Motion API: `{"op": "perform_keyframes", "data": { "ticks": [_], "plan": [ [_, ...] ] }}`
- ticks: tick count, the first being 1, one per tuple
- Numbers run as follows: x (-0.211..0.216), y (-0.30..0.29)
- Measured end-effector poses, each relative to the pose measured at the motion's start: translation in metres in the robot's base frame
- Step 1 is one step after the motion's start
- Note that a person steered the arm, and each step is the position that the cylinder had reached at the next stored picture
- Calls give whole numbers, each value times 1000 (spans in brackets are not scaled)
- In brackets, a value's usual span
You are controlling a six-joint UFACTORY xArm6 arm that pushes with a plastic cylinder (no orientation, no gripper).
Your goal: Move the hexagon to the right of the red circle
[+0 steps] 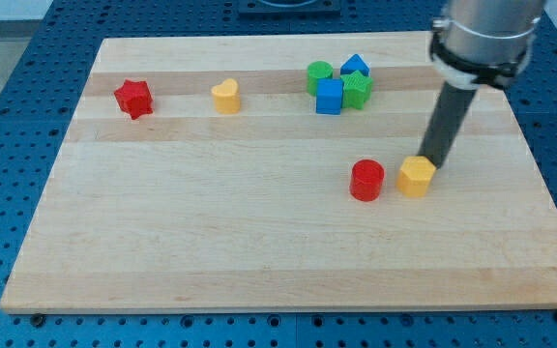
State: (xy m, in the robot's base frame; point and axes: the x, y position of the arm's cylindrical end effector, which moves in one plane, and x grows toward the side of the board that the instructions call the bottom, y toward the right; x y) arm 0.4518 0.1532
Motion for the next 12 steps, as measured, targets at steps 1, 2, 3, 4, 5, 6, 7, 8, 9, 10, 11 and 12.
{"op": "perform_keyframes", "data": {
  "ticks": [1, 2, 3, 4, 5, 6, 7, 8, 9, 10, 11, 12],
  "plan": [
    [0, -20],
    [0, 26],
    [7, 93],
    [34, 114],
    [41, 103],
    [40, 87],
    [40, 81],
    [40, 78],
    [40, 70],
    [40, 62],
    [39, 47],
    [39, 27]
  ]
}}
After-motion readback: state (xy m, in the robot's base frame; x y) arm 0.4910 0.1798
